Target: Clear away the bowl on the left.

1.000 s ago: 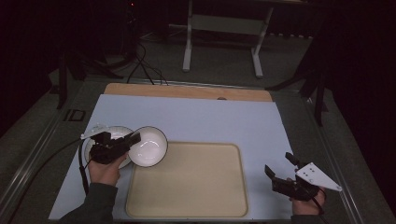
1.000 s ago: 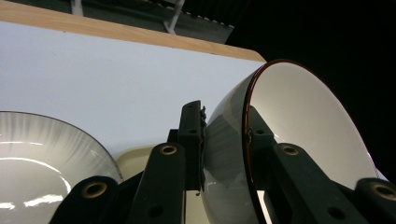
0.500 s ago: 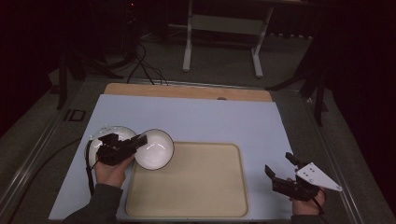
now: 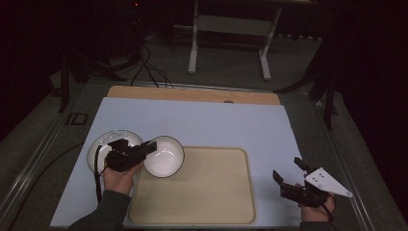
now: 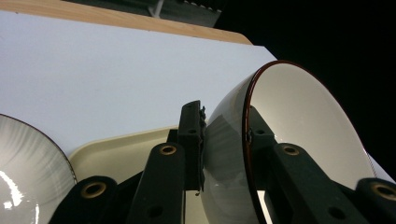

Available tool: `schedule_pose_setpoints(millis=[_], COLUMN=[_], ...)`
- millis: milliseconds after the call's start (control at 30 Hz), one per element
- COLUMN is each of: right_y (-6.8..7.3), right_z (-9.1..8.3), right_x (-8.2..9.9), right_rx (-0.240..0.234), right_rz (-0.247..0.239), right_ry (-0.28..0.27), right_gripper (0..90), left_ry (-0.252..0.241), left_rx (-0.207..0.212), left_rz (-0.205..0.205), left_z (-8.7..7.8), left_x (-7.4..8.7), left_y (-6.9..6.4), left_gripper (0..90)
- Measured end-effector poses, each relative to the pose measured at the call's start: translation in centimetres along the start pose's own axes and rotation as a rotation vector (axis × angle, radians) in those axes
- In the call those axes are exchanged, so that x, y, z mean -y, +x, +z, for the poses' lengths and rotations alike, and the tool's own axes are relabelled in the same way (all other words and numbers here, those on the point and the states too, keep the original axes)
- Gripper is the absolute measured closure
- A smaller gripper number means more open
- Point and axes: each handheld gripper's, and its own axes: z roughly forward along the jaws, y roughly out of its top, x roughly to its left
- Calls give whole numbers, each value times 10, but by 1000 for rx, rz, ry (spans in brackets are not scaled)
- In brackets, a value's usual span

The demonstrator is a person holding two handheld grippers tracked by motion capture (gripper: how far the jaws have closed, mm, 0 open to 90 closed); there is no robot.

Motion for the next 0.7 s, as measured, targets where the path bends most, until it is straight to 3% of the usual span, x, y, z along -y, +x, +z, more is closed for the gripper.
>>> schedule_pose_setpoints(millis=[700], right_y=[0], right_z=[0], right_x=[0], right_rx=[1], right_rz=[-2], right_ry=[1], right_gripper=[137], left_ry=[32], left_rx=[17], left_rz=[14], left_z=[13], left_x=[5], left_y=[-9], left_gripper=[747])
